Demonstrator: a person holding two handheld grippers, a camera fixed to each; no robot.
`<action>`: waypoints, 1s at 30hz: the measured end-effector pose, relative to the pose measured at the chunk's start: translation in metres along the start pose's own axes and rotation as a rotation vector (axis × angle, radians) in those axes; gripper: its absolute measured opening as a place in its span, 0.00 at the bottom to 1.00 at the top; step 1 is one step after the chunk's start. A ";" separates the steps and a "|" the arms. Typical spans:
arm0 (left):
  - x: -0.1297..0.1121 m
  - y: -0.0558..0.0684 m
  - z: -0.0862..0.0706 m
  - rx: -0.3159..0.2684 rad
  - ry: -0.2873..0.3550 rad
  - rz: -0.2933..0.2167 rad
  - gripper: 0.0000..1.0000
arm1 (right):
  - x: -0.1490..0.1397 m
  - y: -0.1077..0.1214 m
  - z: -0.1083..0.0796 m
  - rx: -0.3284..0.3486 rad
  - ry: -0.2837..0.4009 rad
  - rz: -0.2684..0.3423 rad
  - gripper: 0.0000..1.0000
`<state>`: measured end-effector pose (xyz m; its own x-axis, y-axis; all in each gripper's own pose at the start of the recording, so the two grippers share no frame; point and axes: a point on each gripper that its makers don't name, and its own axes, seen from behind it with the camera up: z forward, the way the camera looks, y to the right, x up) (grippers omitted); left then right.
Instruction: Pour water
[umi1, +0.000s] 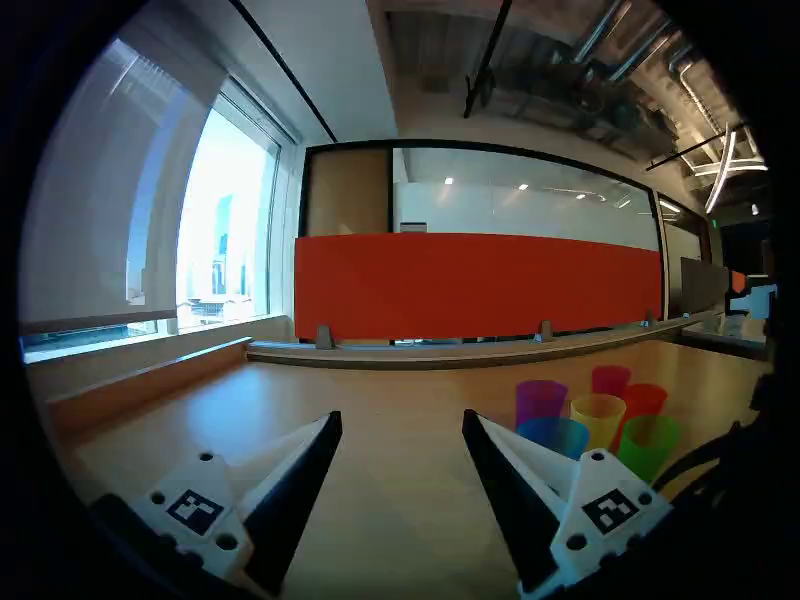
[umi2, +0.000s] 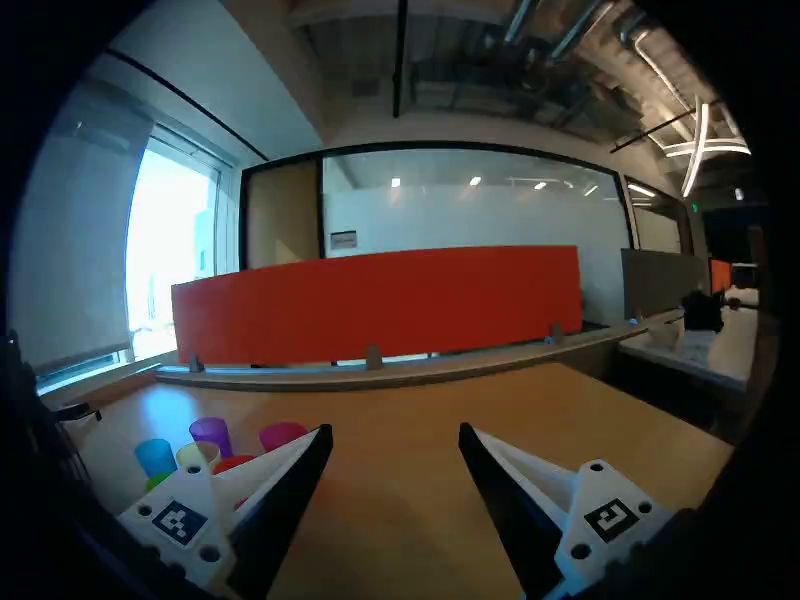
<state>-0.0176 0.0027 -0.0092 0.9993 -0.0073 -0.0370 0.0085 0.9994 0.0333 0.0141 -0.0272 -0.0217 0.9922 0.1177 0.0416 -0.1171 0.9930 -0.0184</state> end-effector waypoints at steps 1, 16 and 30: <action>0.000 0.000 0.000 0.000 0.000 0.000 0.97 | 0.001 0.000 0.000 -0.002 0.003 -0.008 0.98; 0.000 0.001 -0.001 -0.001 0.000 0.001 1.00 | 0.012 0.005 0.010 -0.017 0.079 -0.140 0.98; 0.000 0.001 -0.002 0.000 -0.001 0.002 1.00 | -0.017 0.016 0.021 0.011 0.101 -0.048 0.98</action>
<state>-0.0174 0.0035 -0.0108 0.9993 -0.0056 -0.0361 0.0068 0.9994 0.0330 -0.0052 -0.0126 -0.0018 0.9959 0.0684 -0.0587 -0.0690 0.9976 -0.0074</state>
